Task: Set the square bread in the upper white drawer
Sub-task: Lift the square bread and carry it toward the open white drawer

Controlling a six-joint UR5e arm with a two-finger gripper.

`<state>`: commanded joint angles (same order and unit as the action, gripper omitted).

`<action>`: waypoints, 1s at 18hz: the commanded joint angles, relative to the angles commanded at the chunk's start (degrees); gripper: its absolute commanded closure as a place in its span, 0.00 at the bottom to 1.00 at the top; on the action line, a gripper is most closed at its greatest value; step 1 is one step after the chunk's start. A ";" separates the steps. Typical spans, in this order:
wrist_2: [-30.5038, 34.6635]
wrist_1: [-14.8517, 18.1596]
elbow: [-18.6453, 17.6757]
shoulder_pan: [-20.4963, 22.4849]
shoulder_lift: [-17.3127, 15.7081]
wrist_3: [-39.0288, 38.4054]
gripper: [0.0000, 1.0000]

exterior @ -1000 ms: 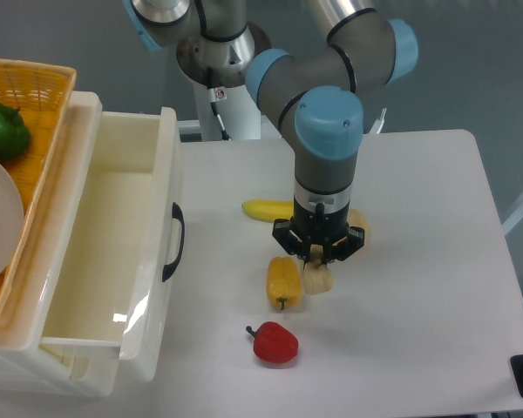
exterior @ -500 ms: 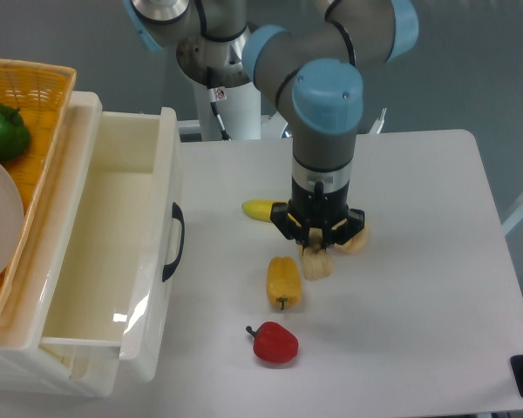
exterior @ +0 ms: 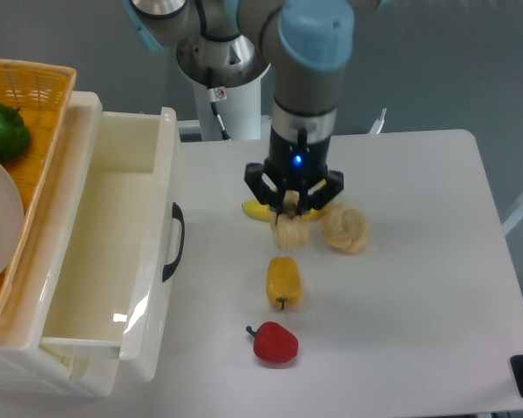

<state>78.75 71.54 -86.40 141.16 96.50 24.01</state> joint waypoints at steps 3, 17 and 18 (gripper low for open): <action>-0.09 -0.09 0.70 -1.07 0.00 -2.47 0.67; -4.83 -0.44 1.06 -6.07 -3.87 -8.63 0.66; -4.92 -0.44 0.97 -6.60 -3.87 -8.72 0.65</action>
<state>73.83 71.10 -85.43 134.57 92.64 15.29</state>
